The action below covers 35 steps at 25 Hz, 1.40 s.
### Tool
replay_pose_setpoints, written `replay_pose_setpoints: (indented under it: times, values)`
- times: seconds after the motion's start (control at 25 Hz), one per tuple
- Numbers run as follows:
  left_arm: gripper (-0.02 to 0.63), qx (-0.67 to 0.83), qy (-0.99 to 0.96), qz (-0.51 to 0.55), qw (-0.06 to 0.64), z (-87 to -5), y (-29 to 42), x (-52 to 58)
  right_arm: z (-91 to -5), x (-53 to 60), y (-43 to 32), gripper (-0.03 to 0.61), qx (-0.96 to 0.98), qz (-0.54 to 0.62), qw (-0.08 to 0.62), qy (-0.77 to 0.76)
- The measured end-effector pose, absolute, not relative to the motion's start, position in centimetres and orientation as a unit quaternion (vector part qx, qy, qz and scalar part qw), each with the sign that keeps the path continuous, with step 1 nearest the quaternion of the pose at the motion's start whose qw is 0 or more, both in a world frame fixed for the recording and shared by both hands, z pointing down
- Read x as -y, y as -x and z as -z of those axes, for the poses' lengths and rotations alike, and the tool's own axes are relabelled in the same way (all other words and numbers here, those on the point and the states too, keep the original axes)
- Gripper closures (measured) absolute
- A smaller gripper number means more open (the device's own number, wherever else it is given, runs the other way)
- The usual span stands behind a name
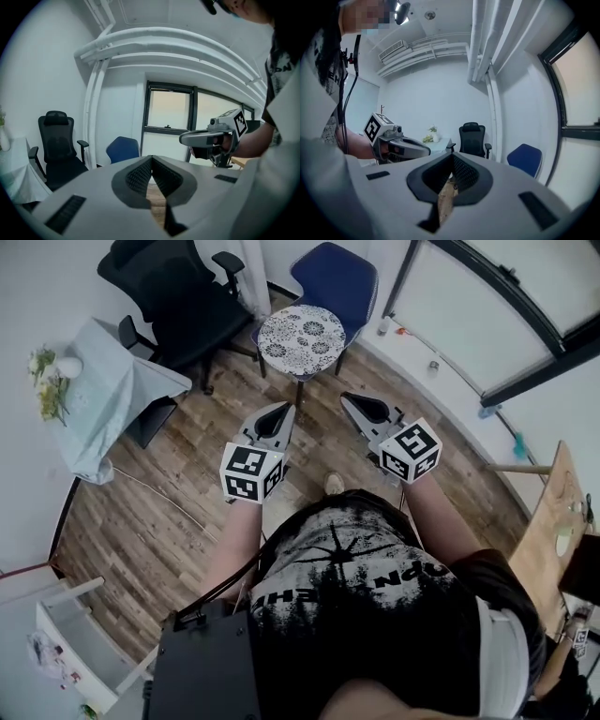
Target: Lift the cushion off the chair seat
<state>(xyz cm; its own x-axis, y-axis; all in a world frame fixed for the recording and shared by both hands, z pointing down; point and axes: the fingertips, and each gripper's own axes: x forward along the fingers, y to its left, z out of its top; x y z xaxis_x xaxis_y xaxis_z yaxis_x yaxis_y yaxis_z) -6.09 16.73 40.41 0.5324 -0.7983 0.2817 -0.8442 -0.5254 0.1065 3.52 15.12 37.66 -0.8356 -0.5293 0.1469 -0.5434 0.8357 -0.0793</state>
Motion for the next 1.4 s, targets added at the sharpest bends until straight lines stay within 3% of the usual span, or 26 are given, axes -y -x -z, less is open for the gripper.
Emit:
replay_pose_setpoints:
  times: [0.88, 1.4]
  values:
    - [0.601, 0.519, -0.838, -0.127, 0.114, -41.7, 2.7, -4.6, -39.5, -1.6, -7.3, 0.56, 0.968, -0.067, 0.05, -0.235]
    - [0.601, 0.5, -0.848, -0.134, 0.113, -42.9, 3.5, -0.3, -40.4, 2.3, -5.9, 0.561, 0.965, -0.061, 0.065, -0.246]
